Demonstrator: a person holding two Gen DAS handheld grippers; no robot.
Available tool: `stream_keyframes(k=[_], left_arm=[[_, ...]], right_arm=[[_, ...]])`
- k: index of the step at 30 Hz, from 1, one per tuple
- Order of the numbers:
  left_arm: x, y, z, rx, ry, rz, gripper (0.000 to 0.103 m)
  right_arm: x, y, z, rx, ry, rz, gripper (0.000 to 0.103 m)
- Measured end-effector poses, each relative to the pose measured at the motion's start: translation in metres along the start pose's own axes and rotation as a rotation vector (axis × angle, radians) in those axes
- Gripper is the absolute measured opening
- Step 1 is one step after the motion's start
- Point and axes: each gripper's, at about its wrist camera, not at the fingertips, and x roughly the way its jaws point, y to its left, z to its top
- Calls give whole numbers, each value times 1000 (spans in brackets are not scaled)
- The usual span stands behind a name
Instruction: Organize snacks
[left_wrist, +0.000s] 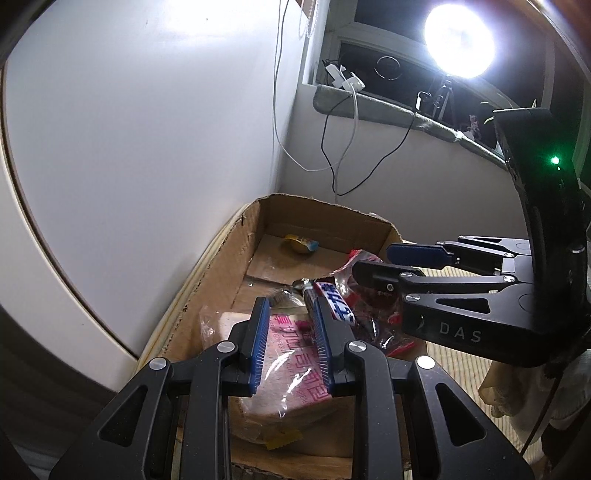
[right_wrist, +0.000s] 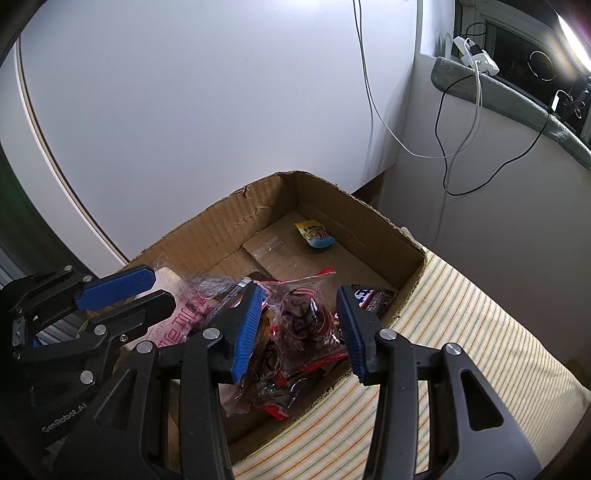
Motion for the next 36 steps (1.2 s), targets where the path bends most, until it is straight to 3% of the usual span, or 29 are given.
stream_keyframes(k=[2,6,10,13,14,18,27,30,32,36], left_arm=[[-1,0,0,1,-1,6,23],[-2,-1,-1,4,-2,15,34],[-4,0,-2,4,-6,24,39],[-6,2,-2,2,-13,35,51],[-7,2,-3,0,-14,38,54],[-10,5,-5,-6,-14,52,65],[-18,7,-9,-14,-26,77,77],[-22,5,-9,-6,-35,91,79],[-24,4,-10,-3,-40,95,79],[-33,2,-11,-3,-54,100,79]], right_arm=[[0,1,0,-3,-2,-5,54],[-1,-1,0,-4,-7,-12,54],[-2,-1,-1,-11,-6,-22,56],[-5,-1,-2,-13,-17,-35,80],[-8,-1,-3,-15,-31,-38,81],[-13,0,-4,-23,-39,-48,81],[-25,0,-13,-9,-50,-54,81],[-30,2,-15,-9,-58,-60,84],[-35,2,-17,-8,-69,-70,92],[-48,3,-20,12,-100,-70,92]])
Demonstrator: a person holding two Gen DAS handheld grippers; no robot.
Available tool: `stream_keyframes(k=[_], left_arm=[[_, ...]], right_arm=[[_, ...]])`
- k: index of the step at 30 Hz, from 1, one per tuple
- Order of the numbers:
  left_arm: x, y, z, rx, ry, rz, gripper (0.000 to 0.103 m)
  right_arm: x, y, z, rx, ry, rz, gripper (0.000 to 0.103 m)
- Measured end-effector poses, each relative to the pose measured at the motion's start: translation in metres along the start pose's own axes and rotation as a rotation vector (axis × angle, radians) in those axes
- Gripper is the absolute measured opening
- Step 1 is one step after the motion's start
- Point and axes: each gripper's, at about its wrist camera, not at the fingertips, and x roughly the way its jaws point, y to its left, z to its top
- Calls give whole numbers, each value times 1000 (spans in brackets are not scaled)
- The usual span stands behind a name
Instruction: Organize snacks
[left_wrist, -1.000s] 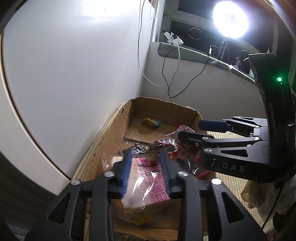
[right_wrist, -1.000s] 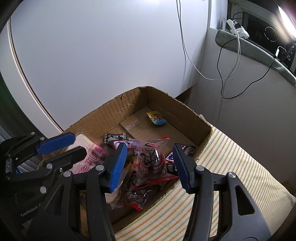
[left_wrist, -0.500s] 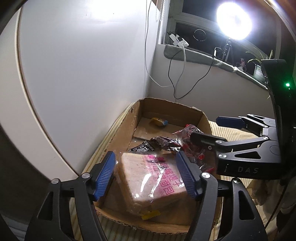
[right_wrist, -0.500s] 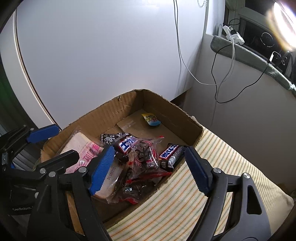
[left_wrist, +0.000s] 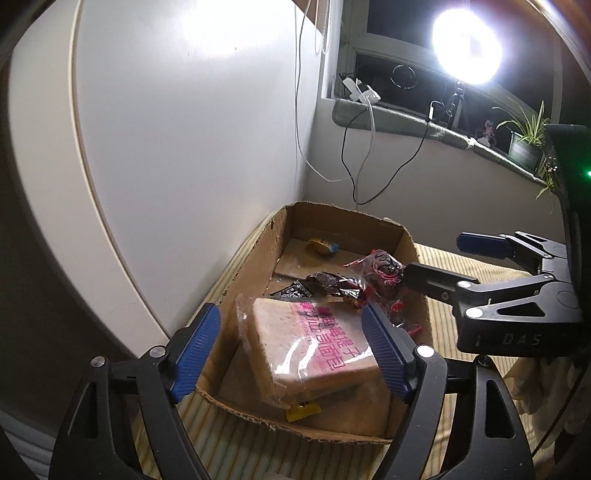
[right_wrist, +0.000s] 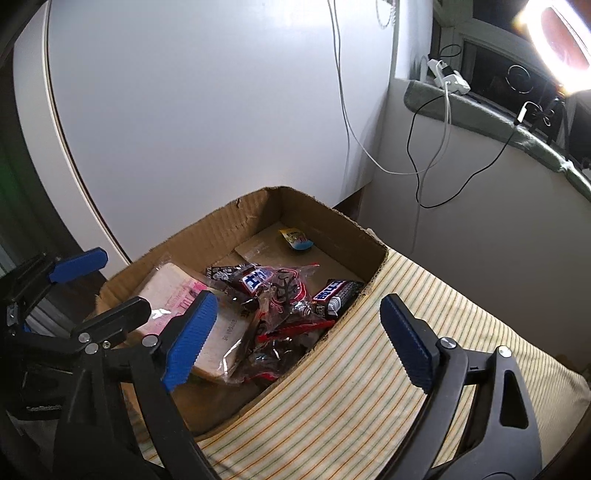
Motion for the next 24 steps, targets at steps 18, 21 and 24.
stream_keyframes(k=[18,21,24], left_arm=[[-36,-13,-11,3,-45,13,80],[-39,-14,-13,-2,-46,13,80],[-41,-16,-15,-3,-45,12,81]], right_arm=[[-56,0,-21,92,-83,-72,92],[-62,1,-27,98,-94,-88,92],[-66,2,-31,97,-95,-102,92]])
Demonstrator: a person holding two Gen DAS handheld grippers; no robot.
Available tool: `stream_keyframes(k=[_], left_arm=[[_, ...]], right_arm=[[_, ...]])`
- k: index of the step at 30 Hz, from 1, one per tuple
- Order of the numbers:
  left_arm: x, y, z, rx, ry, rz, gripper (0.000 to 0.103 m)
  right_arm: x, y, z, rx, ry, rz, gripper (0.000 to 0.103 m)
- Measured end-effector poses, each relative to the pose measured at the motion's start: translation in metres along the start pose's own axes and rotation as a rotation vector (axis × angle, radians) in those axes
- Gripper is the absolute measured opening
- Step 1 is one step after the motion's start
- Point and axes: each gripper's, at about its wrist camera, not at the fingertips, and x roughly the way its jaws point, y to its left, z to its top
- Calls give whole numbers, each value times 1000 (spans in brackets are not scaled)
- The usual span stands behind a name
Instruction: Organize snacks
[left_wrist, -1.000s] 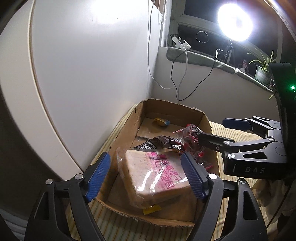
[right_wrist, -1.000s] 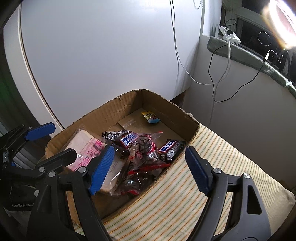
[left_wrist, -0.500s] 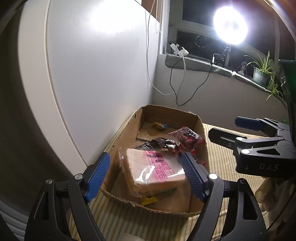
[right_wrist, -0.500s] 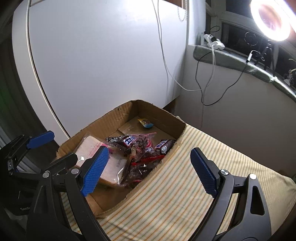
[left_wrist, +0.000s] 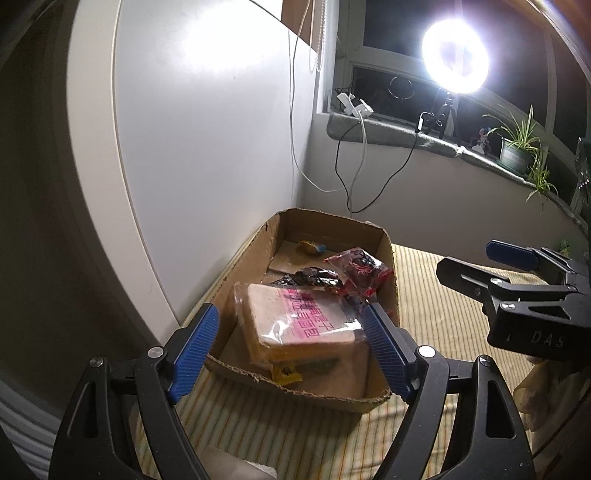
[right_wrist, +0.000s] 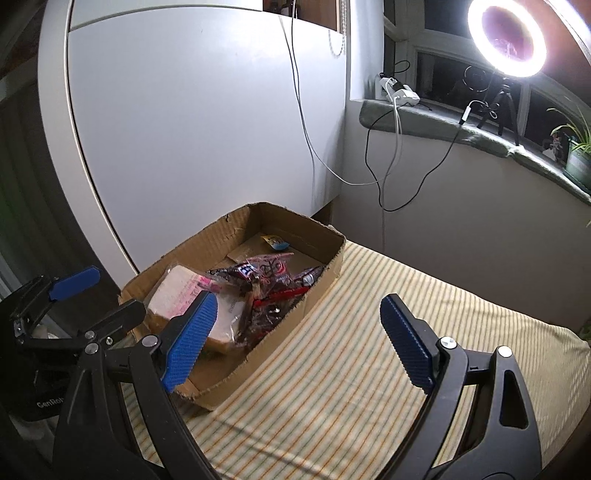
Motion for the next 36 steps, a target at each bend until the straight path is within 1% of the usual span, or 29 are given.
stream_keyframes(k=[11,28,36], left_arm=[[-8,-3,-4,-7,-3,-10,81],[-13,-4,-10,-6,-5,-16,81],[-15,-5,-8,-3,-8,-18,81]], right_arm=[[-9,-3,-11,20,5,-17,92],[-17,0,-15,-3,-1,-39,92],[-18,-1,-17,2,0,-43,92]])
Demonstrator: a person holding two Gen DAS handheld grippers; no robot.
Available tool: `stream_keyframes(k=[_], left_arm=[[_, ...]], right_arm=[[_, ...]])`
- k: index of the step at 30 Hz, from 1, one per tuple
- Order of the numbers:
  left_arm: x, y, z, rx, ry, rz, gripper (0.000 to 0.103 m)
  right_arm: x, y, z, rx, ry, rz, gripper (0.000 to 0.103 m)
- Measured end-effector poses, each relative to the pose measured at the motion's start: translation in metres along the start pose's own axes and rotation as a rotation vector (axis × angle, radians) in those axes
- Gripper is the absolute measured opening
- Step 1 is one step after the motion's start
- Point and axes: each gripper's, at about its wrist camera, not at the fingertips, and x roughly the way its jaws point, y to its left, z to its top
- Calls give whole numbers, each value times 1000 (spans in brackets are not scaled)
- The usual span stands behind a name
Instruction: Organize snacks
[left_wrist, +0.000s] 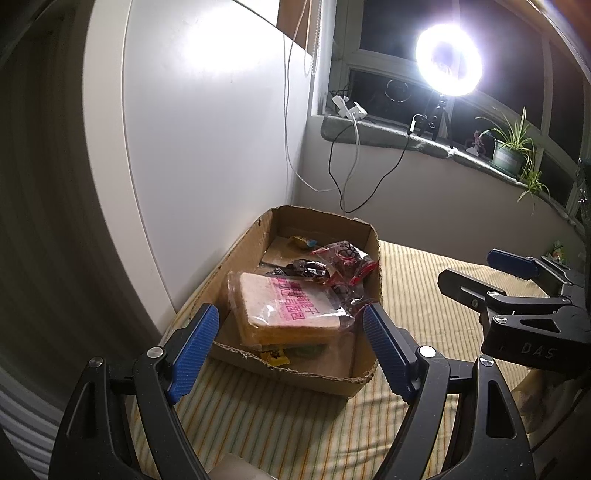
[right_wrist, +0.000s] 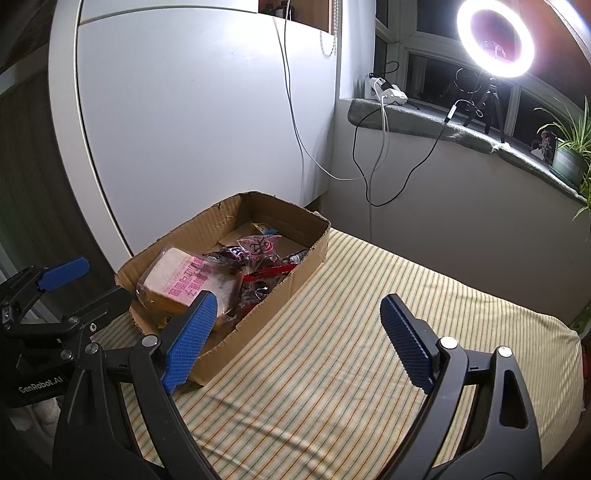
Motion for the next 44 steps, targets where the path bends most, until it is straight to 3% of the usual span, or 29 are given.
stream_keyframes(k=[44], left_arm=[[-11,-8,-4,9,-25,4,81]], right_arm=[[0,5,-7,7,9,-11,92]])
